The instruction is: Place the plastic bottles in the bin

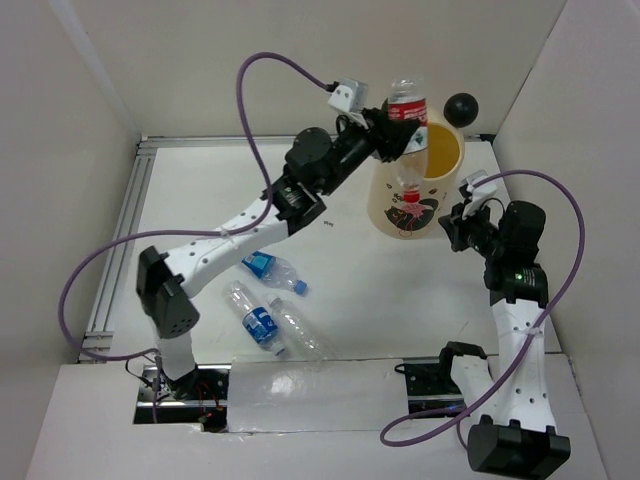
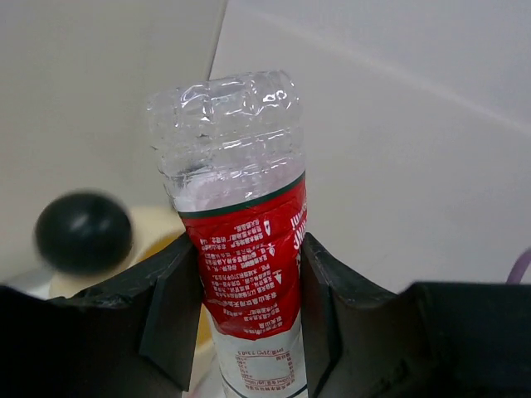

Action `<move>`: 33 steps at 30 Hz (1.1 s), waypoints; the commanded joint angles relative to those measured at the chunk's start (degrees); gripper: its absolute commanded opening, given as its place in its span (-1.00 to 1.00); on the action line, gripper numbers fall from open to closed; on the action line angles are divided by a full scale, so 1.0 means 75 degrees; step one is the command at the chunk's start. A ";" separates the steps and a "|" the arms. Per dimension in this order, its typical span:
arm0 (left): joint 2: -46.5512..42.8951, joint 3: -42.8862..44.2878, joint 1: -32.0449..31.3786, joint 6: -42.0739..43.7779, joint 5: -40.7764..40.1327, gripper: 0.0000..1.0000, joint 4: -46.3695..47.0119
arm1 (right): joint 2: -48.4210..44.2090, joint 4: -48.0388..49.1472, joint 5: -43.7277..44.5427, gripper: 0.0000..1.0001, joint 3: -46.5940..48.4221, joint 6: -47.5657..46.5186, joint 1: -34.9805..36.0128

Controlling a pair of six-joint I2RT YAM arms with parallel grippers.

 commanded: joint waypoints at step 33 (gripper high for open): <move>0.4458 0.3902 -0.0517 0.5512 -0.1355 0.81 0.3663 | -0.0647 -0.0630 0.0107 -0.37 -0.0888 -0.0086 -0.0045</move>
